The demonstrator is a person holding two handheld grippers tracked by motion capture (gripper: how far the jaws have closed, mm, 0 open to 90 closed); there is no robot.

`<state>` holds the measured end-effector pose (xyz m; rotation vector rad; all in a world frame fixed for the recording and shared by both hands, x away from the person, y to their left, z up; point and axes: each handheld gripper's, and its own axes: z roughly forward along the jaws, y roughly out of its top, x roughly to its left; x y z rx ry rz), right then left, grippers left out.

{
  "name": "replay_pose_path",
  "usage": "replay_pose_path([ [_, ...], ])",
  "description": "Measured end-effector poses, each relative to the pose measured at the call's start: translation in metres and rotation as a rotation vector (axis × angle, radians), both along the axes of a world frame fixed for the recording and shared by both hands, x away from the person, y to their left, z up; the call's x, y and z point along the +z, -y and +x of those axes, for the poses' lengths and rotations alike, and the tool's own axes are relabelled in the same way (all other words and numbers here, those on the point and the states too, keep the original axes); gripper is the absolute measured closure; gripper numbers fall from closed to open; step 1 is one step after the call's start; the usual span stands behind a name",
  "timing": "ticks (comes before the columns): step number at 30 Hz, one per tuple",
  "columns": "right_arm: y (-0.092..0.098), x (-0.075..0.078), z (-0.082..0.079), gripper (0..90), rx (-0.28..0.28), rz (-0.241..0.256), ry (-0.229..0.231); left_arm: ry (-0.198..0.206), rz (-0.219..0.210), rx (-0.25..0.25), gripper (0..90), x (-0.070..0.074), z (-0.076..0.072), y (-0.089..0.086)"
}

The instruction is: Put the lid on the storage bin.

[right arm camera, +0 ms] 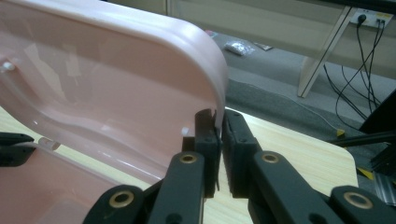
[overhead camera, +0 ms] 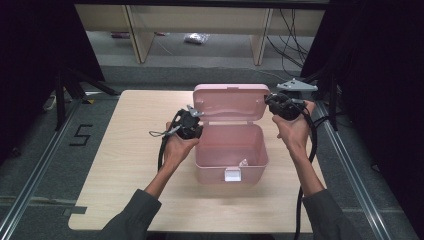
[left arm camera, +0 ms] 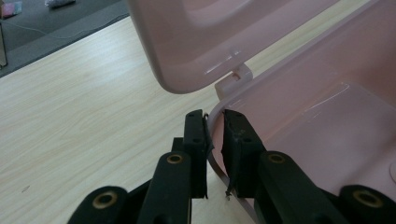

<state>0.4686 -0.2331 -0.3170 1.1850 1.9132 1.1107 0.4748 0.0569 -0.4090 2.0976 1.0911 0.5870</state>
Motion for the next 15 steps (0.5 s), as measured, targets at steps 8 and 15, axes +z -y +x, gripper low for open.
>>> replay_pose_path([
  [8,0.000,-0.003,-0.009,85.9,-0.004,-0.001,0.014,0.022,-0.015,0.003,71.4,0.000,-0.007,-0.003],
  [15,0.003,-0.006,-0.015,85.9,0.014,0.010,0.022,0.019,-0.060,0.004,55.5,0.003,-0.015,-0.011],
])
